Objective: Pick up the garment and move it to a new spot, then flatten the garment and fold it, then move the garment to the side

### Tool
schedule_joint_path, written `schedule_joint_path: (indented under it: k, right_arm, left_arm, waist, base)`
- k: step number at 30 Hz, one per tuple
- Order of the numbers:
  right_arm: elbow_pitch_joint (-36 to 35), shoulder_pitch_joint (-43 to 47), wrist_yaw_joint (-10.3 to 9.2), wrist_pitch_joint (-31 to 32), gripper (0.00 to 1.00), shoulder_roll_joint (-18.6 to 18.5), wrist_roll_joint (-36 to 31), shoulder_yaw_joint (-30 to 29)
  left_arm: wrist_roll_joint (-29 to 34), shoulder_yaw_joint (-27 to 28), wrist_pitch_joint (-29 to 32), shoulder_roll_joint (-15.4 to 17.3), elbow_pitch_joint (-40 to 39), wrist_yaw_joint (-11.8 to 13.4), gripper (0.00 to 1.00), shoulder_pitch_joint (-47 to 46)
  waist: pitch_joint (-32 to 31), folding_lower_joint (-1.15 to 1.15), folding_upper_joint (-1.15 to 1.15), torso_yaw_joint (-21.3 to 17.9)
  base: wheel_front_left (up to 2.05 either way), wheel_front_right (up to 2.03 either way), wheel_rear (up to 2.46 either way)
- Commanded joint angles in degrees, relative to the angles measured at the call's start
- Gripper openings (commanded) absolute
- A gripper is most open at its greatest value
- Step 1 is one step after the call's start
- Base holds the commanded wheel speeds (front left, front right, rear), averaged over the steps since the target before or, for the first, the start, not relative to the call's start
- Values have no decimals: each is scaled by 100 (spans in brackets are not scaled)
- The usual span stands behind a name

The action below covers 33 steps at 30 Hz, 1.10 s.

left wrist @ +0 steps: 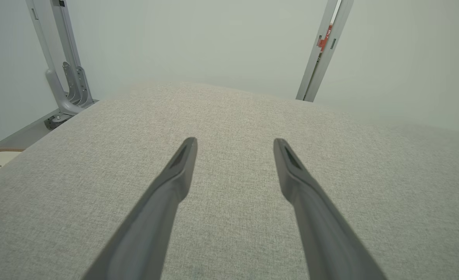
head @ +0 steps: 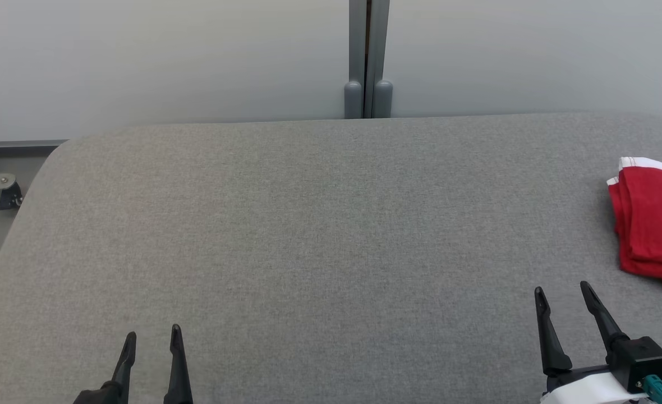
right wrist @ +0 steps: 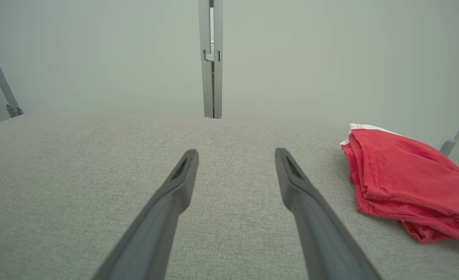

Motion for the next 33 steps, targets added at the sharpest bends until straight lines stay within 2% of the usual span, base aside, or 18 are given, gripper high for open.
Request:
schedule_joint_path:
  k: [1, 9, 11, 12, 15, 33]
  right_arm:
    - [-30, 69, -9, -22, 100, 9, -38, -37]
    - [1, 81, -10, -22, 100, 22, -45, -99]
    - [-5, 76, -10, -21, 100, 26, -55, -119]
    - [0, 11, 0, -1, 0, 30, -31, -115]
    - [95, -30, 1, 33, 0, 37, 76, -122]
    - [320, -389, 0, 544, 0, 35, 2244, -173]
  left_arm:
    - [-18, -9, 2, 20, 27, -17, 100, 76]
    - [-55, -17, 2, 20, 99, 25, 100, 74]
    - [-159, -59, 2, 20, 173, -28, 100, 82]
    - [-176, -66, 0, 1, 199, -38, 0, 20]
    - [-291, -64, 35, -13, 302, -45, 0, 3]
    - [-2064, 157, 539, -7, 366, -173, 0, -385]
  waist:
    - [-25, 0, 0, -51]
    - [-55, 0, 0, -174]
    - [-64, 0, 0, -179]
    - [-65, 0, 0, -179]
    - [-65, 0, 0, -182]
    - [-35, 0, 0, -225]
  base:
    - [0, 0, 0]
    - [0, 0, 0]
    - [0, 0, 0]
    - [0, 0, 0]
    - [0, 0, 0]
    - [0, 0, 0]
